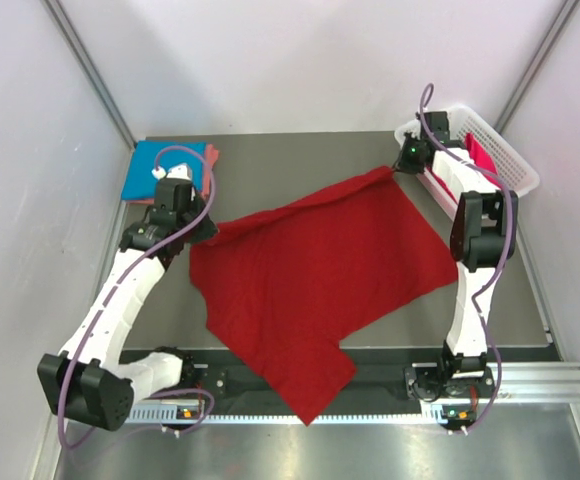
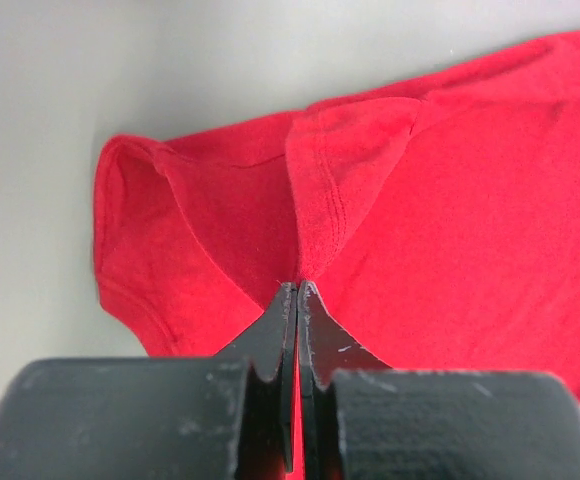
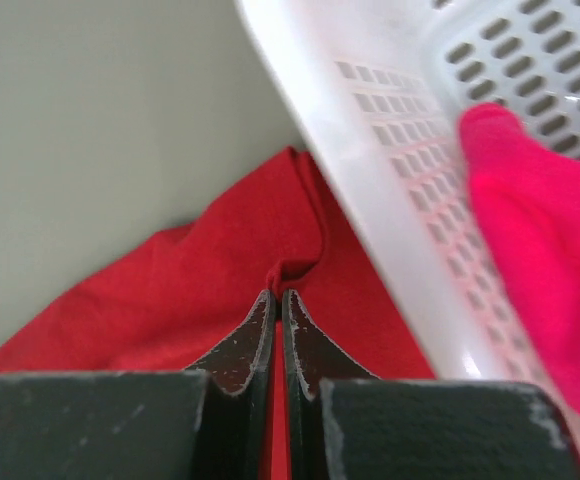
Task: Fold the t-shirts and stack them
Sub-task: Fold the tshirt
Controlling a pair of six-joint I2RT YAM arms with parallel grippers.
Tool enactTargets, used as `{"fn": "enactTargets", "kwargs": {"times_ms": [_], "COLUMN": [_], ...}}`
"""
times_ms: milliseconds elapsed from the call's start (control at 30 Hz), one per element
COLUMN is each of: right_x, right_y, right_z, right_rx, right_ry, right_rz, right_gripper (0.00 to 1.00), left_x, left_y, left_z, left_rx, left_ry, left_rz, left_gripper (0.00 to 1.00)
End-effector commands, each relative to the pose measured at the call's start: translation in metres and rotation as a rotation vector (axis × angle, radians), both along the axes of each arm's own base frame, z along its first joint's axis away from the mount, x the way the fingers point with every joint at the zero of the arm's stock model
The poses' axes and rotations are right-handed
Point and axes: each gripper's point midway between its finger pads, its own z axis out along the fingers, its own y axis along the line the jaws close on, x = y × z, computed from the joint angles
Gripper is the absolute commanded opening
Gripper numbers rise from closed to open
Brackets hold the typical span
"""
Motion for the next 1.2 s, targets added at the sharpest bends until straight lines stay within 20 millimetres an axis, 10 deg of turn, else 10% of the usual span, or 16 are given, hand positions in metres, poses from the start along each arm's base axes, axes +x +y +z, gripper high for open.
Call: {"fn": "enactTargets", "kwargs": {"times_ms": [0, 633, 1167], "right_x": [0.006, -0.011, -0.035], "right_y": [-0.018, -0.028, -0.03], "right_z": [0.05, 0.011, 0.008], "right_rx": [-0.028, -0.09, -0.121], "right_ry": [-0.093, -0.004, -0.004], "right_rz": [-0.014, 0.028, 0.021], "right_gripper": [0.0, 0.0, 0.0], "left_x": [-0.018, -0.059, -0.061], "left_y": [-0.005, -0.025, -0.001], "left_z": [0.0, -0.033, -0.041], "left_rx": [-0.043, -0.127, 0.014], "left_ry": [0.032, 0.196, 0.242], "left_rz": [-0.007, -0.043, 0.028], "left_gripper": [0.0, 0.0, 0.0]}}
